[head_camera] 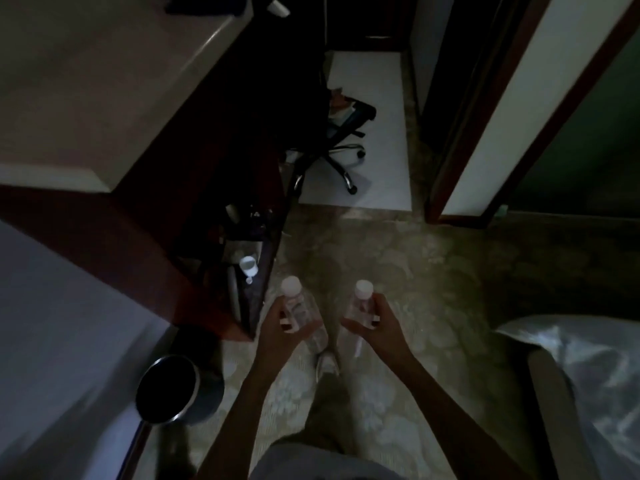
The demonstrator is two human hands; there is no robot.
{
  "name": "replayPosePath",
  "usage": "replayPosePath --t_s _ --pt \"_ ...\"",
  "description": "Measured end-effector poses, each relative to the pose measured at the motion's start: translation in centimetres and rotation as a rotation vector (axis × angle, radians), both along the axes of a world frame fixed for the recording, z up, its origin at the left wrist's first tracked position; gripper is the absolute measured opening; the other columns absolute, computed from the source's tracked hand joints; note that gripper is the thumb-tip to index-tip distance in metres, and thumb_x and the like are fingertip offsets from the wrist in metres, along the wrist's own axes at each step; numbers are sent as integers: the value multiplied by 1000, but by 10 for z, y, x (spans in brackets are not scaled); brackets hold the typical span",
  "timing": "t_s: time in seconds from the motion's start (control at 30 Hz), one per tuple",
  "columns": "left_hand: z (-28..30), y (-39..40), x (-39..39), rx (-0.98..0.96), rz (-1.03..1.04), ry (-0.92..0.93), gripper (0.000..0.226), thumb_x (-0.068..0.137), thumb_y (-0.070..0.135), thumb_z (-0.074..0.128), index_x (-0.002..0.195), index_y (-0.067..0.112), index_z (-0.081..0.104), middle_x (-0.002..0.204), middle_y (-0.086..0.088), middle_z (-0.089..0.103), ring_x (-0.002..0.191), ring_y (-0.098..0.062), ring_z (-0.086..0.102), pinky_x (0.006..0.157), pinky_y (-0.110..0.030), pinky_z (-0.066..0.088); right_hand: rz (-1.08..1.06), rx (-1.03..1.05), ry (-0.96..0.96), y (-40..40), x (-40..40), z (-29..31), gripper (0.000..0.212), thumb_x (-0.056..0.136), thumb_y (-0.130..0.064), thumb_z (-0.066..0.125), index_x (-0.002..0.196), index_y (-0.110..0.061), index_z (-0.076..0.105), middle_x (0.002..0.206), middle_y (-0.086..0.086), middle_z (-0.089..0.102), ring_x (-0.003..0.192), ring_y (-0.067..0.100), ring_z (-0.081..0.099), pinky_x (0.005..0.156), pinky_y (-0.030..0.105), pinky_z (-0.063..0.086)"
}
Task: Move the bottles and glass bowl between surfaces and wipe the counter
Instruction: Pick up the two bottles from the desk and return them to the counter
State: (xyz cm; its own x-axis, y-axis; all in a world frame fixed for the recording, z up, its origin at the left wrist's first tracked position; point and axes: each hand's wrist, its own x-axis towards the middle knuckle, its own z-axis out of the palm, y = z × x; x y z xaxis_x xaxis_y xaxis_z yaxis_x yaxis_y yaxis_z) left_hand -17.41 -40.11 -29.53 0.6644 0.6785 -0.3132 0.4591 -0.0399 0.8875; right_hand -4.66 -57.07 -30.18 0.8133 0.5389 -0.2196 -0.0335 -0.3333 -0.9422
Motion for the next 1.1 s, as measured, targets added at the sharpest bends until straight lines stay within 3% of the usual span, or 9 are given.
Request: replayPosePath --t_s 0.1,0.17,0.3,0.43,0.57,0.63,0.77,0.93,1.1 --pt "13 58 86 3 -23 -52 48 70 23 87 112 20 62 103 4 70 93 -11 69 87 -38 59 -31 3 -33 54 83 16 53 70 -28 85 113 -28 54 109 -10 63 101 6 61 91 39 54" --pt "32 96 143 21 -77 -98 46 76 10 82 115 17 60 107 0 69 98 -16 68 85 -29 59 -46 45 -78 91 142 40 53 69 -28 85 113 -26 55 109 -10 63 101 6 61 89 37 54" --pt "67 167 240 64 -54 -187 63 74 11 84 130 15 55 125 -6 66 115 -22 65 91 -34 58 -77 123 -132 156 243 84 52 71 -24 84 114 -23 55 110 -4 64 99 8 63 79 23 52" --pt "97 218 320 97 -14 -262 57 68 27 86 115 32 55 116 3 68 106 -15 68 86 -30 57 -8 167 -115 224 327 97 51 70 -37 82 110 -22 55 105 -5 65 96 10 65 77 24 52" --pt "119 279 390 146 93 -343 50 76 7 80 114 23 51 105 3 68 93 -5 71 70 -14 54 108 254 -85 309 414 109 60 66 -45 82 116 -25 55 110 -6 66 97 4 65 79 22 52" --pt "144 313 422 198 171 -382 50 73 16 81 113 22 51 104 3 69 93 -1 69 74 -14 52 184 320 -84 360 459 134 61 61 -51 83 111 -33 56 109 -10 67 99 0 64 79 20 53" --pt "213 379 459 340 377 -471 54 72 27 80 118 20 53 111 3 69 100 -11 69 86 -30 55 413 422 -118 472 523 204 46 68 -19 86 104 -23 58 97 -4 68 90 1 66 74 20 51" --pt "299 474 469 619 609 -483 45 73 35 81 108 23 55 102 21 67 90 -3 67 74 -22 55 649 580 -103 612 555 278 51 73 -17 83 116 -18 56 110 2 67 102 17 66 83 34 56" --pt "321 591 458 714 760 -373 47 75 18 83 110 11 53 100 9 66 88 -10 67 63 -15 53 797 623 -127 748 563 302 55 70 -30 84 116 -23 55 110 -6 67 100 8 66 86 30 53"
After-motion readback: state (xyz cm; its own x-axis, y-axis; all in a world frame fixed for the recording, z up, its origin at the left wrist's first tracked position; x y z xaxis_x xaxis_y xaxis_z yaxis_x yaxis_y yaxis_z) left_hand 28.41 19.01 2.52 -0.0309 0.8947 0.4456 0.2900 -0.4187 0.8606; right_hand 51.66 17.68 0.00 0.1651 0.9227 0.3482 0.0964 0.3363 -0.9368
